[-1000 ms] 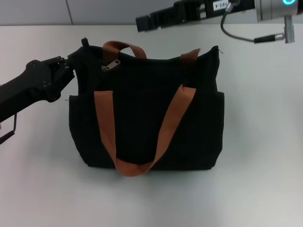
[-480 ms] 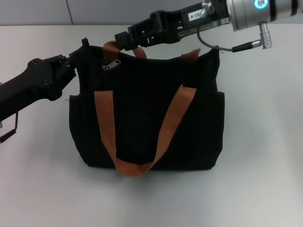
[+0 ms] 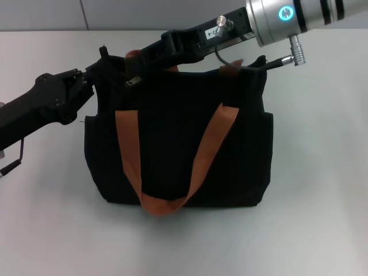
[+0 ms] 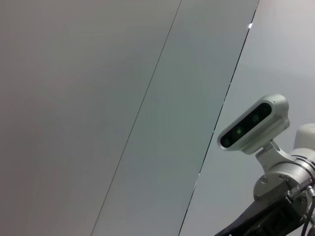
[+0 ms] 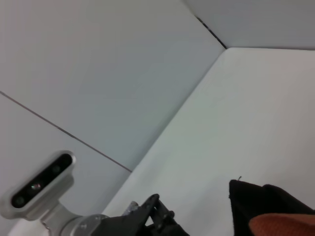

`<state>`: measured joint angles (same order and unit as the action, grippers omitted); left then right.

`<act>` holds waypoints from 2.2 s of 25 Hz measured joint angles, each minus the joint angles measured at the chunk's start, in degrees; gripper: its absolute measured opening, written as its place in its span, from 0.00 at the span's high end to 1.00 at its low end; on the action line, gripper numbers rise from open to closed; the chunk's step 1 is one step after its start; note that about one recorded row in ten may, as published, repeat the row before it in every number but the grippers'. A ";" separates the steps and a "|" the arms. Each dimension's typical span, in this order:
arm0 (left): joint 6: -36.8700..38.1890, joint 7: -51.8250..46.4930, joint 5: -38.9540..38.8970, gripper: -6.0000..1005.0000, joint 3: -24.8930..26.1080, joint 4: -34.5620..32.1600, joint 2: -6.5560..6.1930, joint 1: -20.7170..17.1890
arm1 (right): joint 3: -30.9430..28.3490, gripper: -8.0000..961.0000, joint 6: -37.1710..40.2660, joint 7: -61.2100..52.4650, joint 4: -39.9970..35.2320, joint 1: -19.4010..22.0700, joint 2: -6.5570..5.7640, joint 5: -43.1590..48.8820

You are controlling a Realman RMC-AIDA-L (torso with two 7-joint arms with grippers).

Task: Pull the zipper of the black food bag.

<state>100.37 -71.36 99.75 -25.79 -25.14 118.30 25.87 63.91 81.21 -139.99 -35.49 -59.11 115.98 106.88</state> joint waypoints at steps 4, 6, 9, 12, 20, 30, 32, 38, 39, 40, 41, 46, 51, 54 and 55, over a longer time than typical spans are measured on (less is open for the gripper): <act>0.00 0.00 0.00 0.87 -0.07 0.00 0.01 -0.05 | 0.12 0.68 -0.65 -0.11 -0.07 -0.25 0.27 1.35; 0.03 0.00 0.00 0.87 -0.19 0.00 0.05 -0.17 | -0.19 0.68 -0.84 -0.11 -0.58 -0.10 0.29 1.63; 0.06 -0.01 0.00 0.87 -0.22 0.00 0.08 -0.21 | -0.21 0.68 -0.86 -0.11 -0.78 0.15 0.30 1.64; 0.08 -0.07 0.00 0.87 -0.20 0.02 0.09 -0.21 | -0.01 0.68 -0.88 -0.11 -0.60 0.23 0.33 1.66; 0.09 0.02 0.00 0.87 -0.25 0.44 0.09 -0.08 | 0.04 0.68 -0.31 -0.01 -0.92 -0.03 0.79 1.51; 0.17 -0.02 0.00 0.87 -0.25 0.44 0.09 -0.12 | -0.51 0.68 0.57 -0.21 -0.87 0.53 0.81 0.66; 0.20 -0.03 0.00 0.87 -0.24 0.44 0.09 -0.13 | -0.52 0.68 0.70 -0.24 -0.89 0.79 0.88 0.09; 0.26 -0.19 0.00 0.87 -0.23 0.44 0.09 -0.14 | -0.63 0.68 1.01 -0.25 -0.79 1.04 1.06 -1.16; 0.26 -0.21 0.00 0.87 -0.22 0.44 0.09 -0.16 | -0.63 0.68 0.99 -0.26 -0.78 1.07 1.17 -1.20; 0.26 -0.23 0.00 0.87 -0.22 0.44 0.09 -0.18 | -0.63 0.68 0.97 -0.26 -0.78 1.08 1.27 -1.20; 0.26 -0.24 0.00 0.87 -0.22 0.44 0.09 -0.23 | -0.63 0.68 0.82 -0.25 -0.79 1.09 1.42 -1.22; 0.53 -0.25 0.00 0.87 -0.23 0.46 0.09 -0.34 | -0.63 0.69 0.56 -0.13 -0.77 1.08 1.68 -1.24; 0.70 -0.17 0.00 0.86 -0.08 0.52 0.09 -0.46 | -0.20 0.71 -0.40 -0.08 -0.79 1.02 2.15 -0.99; 0.83 -0.13 0.00 0.86 -0.10 0.53 0.09 -0.47 | -0.01 0.75 -1.16 0.08 -0.86 1.05 2.26 -0.83; 0.83 -0.13 0.00 0.86 -0.10 0.53 0.09 -0.47 | 0.06 0.76 -1.41 0.12 -0.87 1.05 2.27 -0.80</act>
<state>101.20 -71.49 99.75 -25.89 -24.61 118.39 25.40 63.97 79.79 -139.87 -36.36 -58.06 118.24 106.08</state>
